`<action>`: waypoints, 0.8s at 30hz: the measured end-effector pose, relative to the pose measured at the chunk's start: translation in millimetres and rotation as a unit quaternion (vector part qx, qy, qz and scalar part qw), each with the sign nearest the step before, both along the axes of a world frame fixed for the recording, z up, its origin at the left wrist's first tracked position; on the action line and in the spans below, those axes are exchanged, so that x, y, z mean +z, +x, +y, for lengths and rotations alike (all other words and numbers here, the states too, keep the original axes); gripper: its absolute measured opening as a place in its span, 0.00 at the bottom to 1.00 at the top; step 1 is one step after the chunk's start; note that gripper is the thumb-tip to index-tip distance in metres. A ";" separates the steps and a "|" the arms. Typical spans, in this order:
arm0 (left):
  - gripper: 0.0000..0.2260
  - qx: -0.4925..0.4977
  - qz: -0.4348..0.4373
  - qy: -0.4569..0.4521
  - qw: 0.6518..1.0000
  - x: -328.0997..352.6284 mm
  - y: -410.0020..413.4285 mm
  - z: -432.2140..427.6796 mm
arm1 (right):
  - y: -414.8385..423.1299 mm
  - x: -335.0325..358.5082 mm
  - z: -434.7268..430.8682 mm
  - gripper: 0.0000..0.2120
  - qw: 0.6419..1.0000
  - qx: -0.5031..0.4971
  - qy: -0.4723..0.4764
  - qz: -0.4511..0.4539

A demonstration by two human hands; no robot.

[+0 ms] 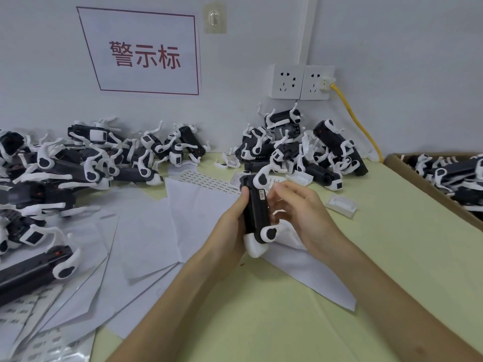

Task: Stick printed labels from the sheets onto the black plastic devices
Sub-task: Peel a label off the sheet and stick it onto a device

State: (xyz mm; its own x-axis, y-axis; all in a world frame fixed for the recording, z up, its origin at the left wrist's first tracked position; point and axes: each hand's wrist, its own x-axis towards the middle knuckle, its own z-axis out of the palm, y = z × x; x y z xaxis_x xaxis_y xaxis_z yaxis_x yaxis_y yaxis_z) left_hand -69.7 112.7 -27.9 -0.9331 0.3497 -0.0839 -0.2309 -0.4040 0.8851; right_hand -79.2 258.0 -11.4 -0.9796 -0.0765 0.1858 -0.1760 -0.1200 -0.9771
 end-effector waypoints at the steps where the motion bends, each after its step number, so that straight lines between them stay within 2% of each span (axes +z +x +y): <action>1: 0.27 0.001 -0.010 0.013 1.000 1.3 0.3 -0.1 | 0.4 1.3 0.4 0.13 1.000 -0.002 0.001 0.002; 6: 0.23 0.010 -0.022 0.043 0.999 4.5 0.8 -0.5 | 4.3 2.6 -0.6 0.10 0.997 -0.003 0.058 0.042; 9: 0.23 0.016 -0.019 0.047 0.999 3.3 0.1 -2.5 | 6.1 2.0 -3.2 0.11 0.993 -0.003 0.098 0.066; 14: 0.25 0.006 0.040 -0.026 0.999 -6.7 0.4 -2.1 | 5.9 -2.1 -4.6 0.18 0.980 -0.031 0.167 0.100; 16: 0.24 0.000 0.065 -0.056 0.996 -6.7 0.9 -1.2 | 5.7 -1.8 -2.0 0.19 0.981 -0.007 0.164 0.104; 19: 0.26 -0.005 0.080 -0.054 0.995 -6.5 0.1 -1.9 | 6.4 0.7 0.1 0.19 0.985 0.041 0.132 0.098; 24: 0.29 -0.003 0.114 -0.063 0.991 -6.2 1.6 -0.9 | 3.2 -0.6 0.8 0.20 0.986 0.067 0.117 0.103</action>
State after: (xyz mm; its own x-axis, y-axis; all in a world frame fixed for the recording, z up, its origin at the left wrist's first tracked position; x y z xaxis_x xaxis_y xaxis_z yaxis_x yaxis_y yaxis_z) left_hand -68.2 111.8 -34.1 -0.9307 0.3557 0.0856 -0.0211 -0.2857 0.9581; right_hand -76.0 258.8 -11.9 -0.9013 -0.2666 0.3414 -0.3711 0.0687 -0.9261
